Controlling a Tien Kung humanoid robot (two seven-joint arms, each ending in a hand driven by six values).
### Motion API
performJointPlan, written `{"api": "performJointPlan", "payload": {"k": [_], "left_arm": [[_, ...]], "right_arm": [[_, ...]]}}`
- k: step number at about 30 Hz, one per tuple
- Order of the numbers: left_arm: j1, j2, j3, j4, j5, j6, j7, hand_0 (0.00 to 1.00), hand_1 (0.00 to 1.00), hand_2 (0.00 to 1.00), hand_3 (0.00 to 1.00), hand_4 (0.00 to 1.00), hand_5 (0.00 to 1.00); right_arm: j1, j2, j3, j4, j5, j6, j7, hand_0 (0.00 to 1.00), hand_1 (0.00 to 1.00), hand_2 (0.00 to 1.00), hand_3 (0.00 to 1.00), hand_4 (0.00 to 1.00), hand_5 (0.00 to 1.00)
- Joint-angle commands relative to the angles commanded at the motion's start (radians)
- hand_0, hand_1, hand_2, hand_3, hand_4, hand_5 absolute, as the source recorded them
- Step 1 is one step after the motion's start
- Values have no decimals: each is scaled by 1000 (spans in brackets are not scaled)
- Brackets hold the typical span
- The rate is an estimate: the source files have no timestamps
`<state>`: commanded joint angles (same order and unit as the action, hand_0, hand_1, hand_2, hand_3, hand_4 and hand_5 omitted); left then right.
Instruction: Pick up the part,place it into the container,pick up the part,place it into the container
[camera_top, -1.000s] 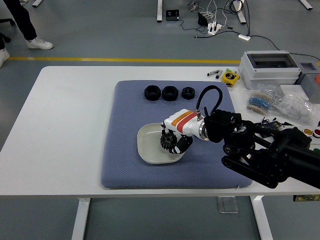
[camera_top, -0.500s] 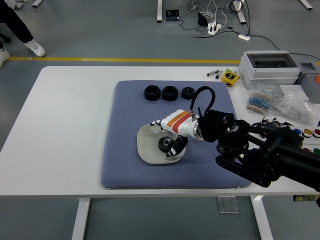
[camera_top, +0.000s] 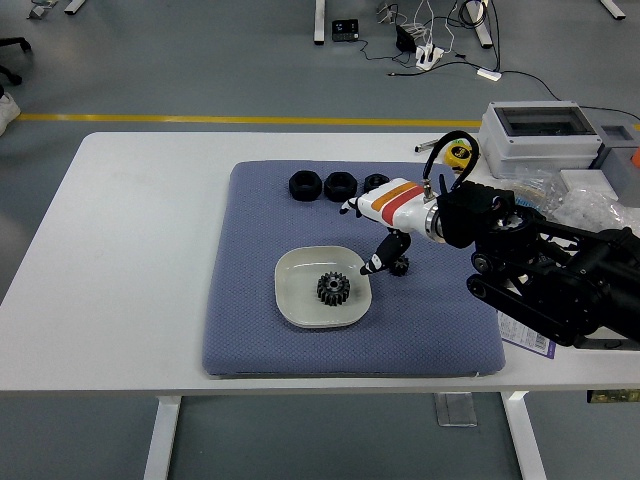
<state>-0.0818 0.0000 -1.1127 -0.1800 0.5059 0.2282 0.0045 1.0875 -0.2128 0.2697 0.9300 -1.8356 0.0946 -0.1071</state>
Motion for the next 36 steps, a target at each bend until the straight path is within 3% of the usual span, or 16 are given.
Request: {"api": "performJointPlan", "payload": {"k": [5,16,17,22,23,28,29,36], "left_arm": [[-2,0,-12,0,15,0,5,712,606,653,569,619,712],[-6,0,-13,0,23,3,14,712,609,652,570,618,712],[-6,0,-14,0,22,6,14,710,614,652,569,617,713],[-8,0,-34,0,40,13,19,710,614,652,569,617,713],[-9,0,-36,0,39,14,19,711,614,652,569,618,713],[-11,0,-45,0,52,13,24,711,614,652,569,618,713],[-14,0,-54,0,65,13,27,711,612,649,569,617,713],[-18,0,-73,0,93,13,36,711,612,648,567,616,713]], "right_arm": [[-17,-13,-15,-67,14,10,-21,180,305,691,777,998,368],[-63,0,-7,-101,93,-8,-2,177,298,681,764,985,355],[-68,5,-1,-104,99,-13,2,165,284,630,670,824,289],[-90,21,14,-119,109,-40,16,165,284,630,670,824,289],[-93,24,16,-126,110,-41,16,159,281,570,594,611,191],[-101,39,24,-148,110,-61,23,159,281,570,594,611,191],[-101,41,22,-150,110,-69,28,147,275,523,528,508,152],[-106,48,9,-167,116,-84,37,143,275,511,513,491,140]]}}
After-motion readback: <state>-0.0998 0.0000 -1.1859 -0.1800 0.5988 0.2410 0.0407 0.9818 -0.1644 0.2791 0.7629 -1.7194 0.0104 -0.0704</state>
